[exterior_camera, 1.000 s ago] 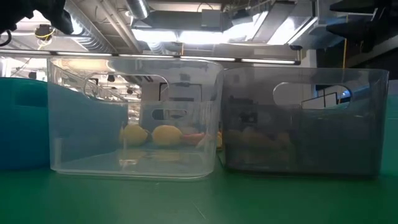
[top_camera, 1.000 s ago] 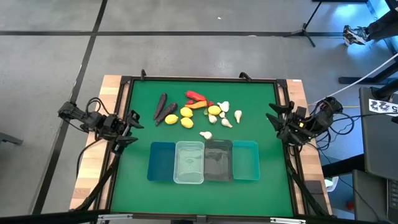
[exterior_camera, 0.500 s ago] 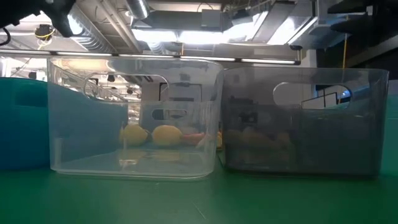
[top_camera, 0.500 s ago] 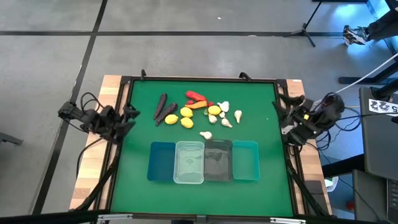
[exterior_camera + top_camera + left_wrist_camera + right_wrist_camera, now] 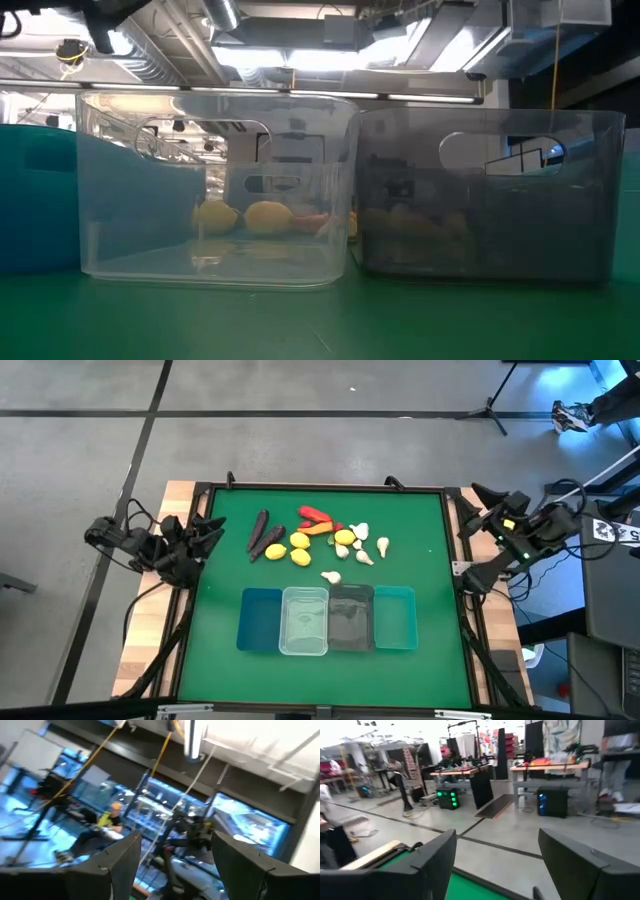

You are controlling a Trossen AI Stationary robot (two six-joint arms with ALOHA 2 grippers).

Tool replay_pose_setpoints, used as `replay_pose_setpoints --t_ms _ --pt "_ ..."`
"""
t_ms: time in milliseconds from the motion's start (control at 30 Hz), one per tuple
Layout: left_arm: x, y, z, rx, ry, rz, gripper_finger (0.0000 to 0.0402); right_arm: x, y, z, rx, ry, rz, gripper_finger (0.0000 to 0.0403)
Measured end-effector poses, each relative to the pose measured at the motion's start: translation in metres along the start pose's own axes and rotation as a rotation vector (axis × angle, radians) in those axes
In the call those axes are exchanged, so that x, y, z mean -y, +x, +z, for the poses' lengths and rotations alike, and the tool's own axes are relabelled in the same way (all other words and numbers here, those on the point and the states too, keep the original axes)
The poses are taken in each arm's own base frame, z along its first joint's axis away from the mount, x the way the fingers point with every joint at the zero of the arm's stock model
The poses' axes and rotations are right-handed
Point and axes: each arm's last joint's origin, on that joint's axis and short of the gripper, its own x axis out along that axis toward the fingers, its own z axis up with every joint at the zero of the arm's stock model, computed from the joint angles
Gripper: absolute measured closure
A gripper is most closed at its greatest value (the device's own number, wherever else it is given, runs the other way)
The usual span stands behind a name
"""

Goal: Sort produce into baskets
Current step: Put the white garlic into the transparent bin

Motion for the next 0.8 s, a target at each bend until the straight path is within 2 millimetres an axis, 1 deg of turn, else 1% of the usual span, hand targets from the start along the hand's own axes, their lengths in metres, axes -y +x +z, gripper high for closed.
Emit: replay_pose_setpoints --t_ms 33,67,100,133,200,267,300,333,367,400,467,533,600,700,800 --pt "0.004 0.004 0.001 -0.010 -0.001 0.000 0.0164 -0.004 0.000 0.003 0.009 -0.022 0.010 0.0123" --pt "0.008 0.008 0.003 -0.020 0.000 -0.014 0.0164 -0.009 0.001 0.007 0.034 -0.048 0.056 0.0123" --pt "0.014 0.012 0.005 -0.031 0.005 -0.040 0.0164 -0.016 0.000 0.010 0.075 -0.087 0.141 0.0123" --pt "0.020 0.016 0.008 -0.041 0.017 -0.077 0.0164 -0.023 -0.001 0.010 0.128 -0.164 0.251 0.0123" --pt "0.032 0.025 0.013 -0.061 0.041 -0.175 0.0164 -0.034 -0.005 0.006 0.218 -0.303 0.486 0.0123" --pt "0.045 0.033 0.021 -0.066 0.064 -0.268 0.0164 -0.041 -0.010 0.005 0.270 -0.333 0.722 0.0123" --pt "0.050 0.037 0.023 -0.070 0.083 -0.302 0.0164 -0.040 -0.012 0.005 0.273 -0.339 0.803 0.0123" --pt "0.055 0.041 0.026 -0.070 0.100 -0.322 0.0164 -0.040 -0.013 0.005 0.273 -0.335 0.844 0.0123" --pt "0.060 0.045 0.028 -0.069 0.118 -0.328 0.0164 -0.042 -0.013 0.004 0.263 -0.331 0.850 0.0123" --pt "0.064 0.049 0.029 -0.080 0.139 -0.324 0.0164 -0.044 -0.012 0.003 0.235 -0.316 0.815 0.0123" --pt "0.070 0.059 0.030 -0.123 0.195 -0.274 0.0164 -0.048 -0.008 -0.002 0.139 -0.260 0.663 0.0123" --pt "0.072 0.069 0.027 -0.197 0.248 -0.184 0.0164 -0.049 -0.004 -0.014 0.035 -0.243 0.540 0.0123" --pt "0.071 0.079 0.024 -0.275 0.280 -0.097 0.0164 -0.046 -0.001 -0.029 -0.069 -0.210 0.512 0.0123" --pt "0.066 0.094 0.019 -0.376 0.292 0.023 0.0164 -0.045 0.005 -0.050 -0.267 -0.098 0.508 0.0123" --pt "0.059 0.106 0.015 -0.424 0.281 0.121 0.0164 -0.058 0.017 -0.067 -0.397 -0.080 0.433 0.0123"
